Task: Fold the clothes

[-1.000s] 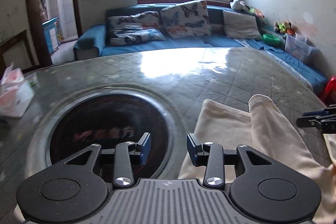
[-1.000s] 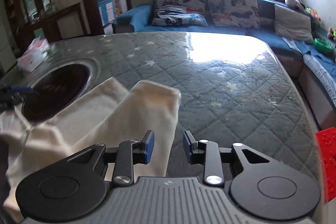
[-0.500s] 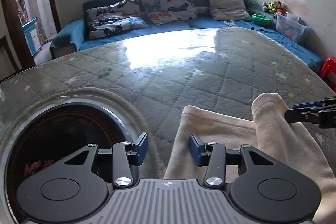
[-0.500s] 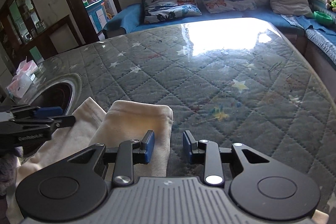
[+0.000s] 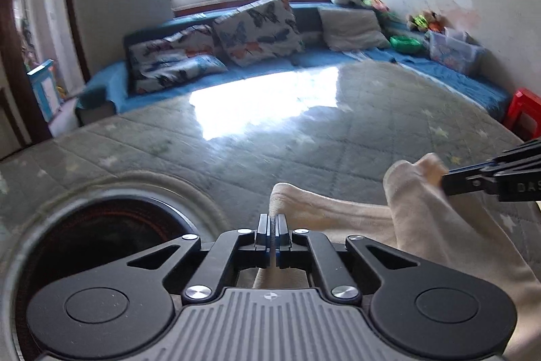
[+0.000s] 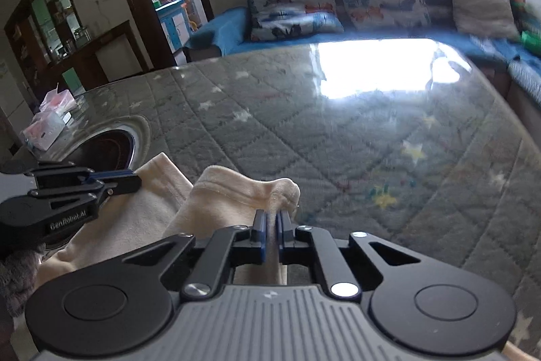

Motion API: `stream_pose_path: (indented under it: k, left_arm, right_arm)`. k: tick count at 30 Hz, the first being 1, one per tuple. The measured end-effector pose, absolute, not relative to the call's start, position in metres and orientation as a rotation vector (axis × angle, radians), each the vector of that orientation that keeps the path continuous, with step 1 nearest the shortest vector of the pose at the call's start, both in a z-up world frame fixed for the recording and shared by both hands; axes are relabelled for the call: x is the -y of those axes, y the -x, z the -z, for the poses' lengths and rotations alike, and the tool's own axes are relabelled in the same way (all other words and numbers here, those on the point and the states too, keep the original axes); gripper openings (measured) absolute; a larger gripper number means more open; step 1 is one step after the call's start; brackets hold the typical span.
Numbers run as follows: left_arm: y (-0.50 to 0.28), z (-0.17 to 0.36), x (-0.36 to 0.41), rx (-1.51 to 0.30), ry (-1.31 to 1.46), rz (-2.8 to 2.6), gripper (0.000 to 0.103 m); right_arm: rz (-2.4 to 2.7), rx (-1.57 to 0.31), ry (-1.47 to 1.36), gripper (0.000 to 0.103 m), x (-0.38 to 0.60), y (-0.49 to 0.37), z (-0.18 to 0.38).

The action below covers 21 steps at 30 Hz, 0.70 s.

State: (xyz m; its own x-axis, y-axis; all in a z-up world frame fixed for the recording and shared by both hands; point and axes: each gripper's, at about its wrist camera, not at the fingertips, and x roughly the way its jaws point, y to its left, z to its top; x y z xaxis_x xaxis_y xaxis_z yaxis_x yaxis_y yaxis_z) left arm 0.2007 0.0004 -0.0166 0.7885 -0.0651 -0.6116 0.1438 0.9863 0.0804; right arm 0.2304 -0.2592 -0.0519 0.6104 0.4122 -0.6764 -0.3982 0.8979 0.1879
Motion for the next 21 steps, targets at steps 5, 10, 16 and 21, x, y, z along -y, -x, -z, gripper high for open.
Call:
stream_pose_path:
  k: [5,10,16,21]
  left_arm:
    - [-0.206,0.005,-0.033,-0.609,-0.075,-0.007,0.002]
    - [-0.223,0.011,-0.062,-0.658,-0.014,-0.078,0.003]
    - [-0.213,0.009,-0.069,-0.673,0.021,-0.066,0.006]
    - [-0.193,0.003,-0.049,-0.686,0.004,0.077,0.006]
  right_arm:
    - [-0.369,-0.696,0.018,0.005,0.266,-0.227,0.032]
    - [-0.321,-0.719,0.059,0.006,0.261,-0.237,0.04]
    - [-0.37,-0.722,0.082,0.009,0.253,-0.227,0.038]
    - [-0.494,-0.765,0.137,0.022,0.229,-0.208,0.043]
